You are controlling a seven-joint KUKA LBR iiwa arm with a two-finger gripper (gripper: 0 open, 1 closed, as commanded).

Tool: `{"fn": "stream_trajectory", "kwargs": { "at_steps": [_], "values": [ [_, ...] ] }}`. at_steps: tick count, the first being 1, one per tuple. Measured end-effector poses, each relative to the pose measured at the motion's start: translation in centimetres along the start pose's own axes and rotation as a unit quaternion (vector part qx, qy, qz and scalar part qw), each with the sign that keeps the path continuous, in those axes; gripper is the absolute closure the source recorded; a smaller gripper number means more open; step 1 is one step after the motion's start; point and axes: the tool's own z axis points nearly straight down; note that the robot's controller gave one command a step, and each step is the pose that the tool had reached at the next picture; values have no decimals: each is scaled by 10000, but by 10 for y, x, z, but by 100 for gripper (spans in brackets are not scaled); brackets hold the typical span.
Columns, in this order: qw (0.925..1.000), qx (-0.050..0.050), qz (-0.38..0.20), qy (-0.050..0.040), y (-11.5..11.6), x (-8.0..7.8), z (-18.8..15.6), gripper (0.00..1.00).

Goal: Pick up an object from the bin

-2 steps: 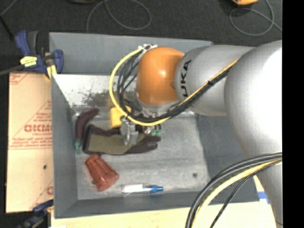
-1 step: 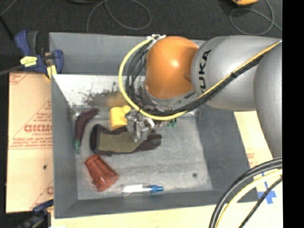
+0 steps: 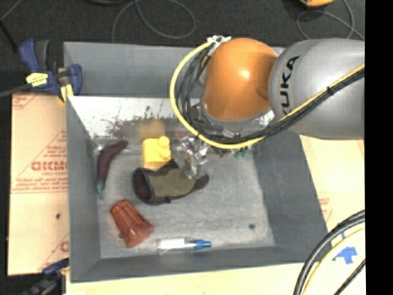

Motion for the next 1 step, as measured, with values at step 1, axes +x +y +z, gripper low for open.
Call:
{"fn": "stream_trajectory", "kwargs": {
  "at_steps": [1],
  "values": [
    [9982,-9,-606,20,-4,38,36,100]
  ]
}}
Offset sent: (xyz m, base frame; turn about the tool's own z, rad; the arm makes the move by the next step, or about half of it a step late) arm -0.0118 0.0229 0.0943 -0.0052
